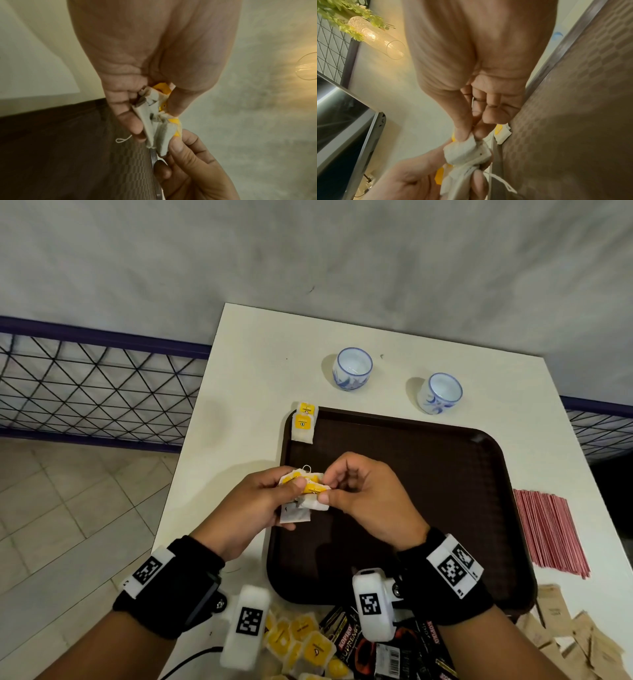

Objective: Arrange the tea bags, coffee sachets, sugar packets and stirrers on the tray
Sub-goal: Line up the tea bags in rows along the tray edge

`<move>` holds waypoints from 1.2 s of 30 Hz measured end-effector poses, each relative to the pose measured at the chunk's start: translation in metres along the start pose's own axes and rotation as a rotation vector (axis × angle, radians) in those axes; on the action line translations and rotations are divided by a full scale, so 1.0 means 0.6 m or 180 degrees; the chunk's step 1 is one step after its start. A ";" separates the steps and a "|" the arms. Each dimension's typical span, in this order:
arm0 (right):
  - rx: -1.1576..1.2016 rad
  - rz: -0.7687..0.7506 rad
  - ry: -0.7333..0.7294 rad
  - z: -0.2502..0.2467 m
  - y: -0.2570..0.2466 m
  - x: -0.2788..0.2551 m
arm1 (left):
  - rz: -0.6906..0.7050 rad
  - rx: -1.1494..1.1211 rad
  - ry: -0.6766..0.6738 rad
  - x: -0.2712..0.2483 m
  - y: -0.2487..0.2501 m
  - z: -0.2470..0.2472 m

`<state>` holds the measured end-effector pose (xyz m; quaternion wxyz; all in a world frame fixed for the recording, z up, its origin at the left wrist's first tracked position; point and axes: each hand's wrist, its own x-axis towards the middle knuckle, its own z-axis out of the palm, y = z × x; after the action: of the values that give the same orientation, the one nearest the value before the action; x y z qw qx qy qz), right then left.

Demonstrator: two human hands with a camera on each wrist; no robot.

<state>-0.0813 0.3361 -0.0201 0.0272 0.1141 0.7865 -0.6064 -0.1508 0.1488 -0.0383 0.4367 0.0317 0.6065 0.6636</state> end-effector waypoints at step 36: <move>-0.0011 0.1167 -0.0012 0.006 0.016 0.142 | 0.0051 0.0188 0.0534 0.001 -0.033 -0.030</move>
<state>-0.1624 0.3474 -0.0454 0.1389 0.2544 0.7535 -0.5901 -0.1509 0.1329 -0.0600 0.3778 -0.0063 0.6600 0.6493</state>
